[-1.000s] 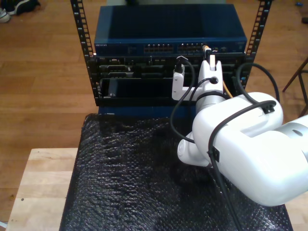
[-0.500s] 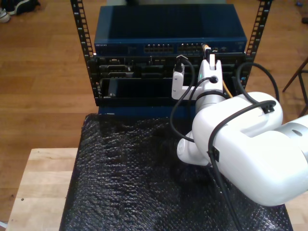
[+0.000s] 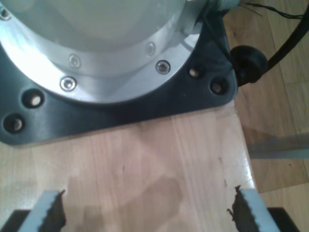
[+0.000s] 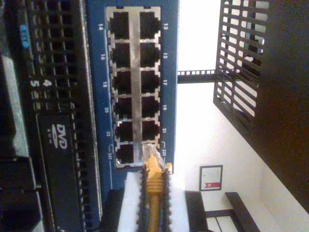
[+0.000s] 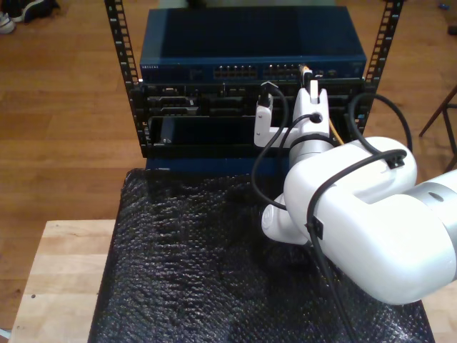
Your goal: Grab the cable and plug it in
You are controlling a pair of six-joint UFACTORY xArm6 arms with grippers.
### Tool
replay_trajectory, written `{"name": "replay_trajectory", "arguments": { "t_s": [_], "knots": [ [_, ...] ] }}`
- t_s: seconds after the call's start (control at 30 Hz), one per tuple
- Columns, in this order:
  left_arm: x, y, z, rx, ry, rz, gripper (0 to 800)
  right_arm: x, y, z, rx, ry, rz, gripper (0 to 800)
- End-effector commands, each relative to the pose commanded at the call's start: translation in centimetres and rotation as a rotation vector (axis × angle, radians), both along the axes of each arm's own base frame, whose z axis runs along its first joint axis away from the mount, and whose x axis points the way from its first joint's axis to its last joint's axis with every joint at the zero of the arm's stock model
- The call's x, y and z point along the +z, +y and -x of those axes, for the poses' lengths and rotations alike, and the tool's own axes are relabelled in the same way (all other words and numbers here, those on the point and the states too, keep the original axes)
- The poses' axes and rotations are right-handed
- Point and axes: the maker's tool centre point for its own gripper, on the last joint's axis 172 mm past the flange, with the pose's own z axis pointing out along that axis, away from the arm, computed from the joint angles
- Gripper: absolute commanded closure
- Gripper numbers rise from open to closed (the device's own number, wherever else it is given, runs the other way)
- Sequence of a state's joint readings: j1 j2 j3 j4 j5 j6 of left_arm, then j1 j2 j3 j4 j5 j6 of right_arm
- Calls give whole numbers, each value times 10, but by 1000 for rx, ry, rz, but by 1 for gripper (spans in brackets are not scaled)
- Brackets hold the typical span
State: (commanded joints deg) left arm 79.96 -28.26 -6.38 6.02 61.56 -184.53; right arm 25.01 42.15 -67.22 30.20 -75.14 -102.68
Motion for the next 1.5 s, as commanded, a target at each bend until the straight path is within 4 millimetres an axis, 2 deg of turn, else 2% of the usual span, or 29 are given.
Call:
{"name": "replay_trajectory", "arguments": {
  "t_s": [0.9, 1.5],
  "knots": [
    [0, 0, 0, 0, 0, -2, 0, 3, 0, -2, -1, -5, -6, 800],
    [0, 0, 0, 0, 0, 0, 0, -4, 2, -6, 5, 14, -6, 800]
  ]
}}
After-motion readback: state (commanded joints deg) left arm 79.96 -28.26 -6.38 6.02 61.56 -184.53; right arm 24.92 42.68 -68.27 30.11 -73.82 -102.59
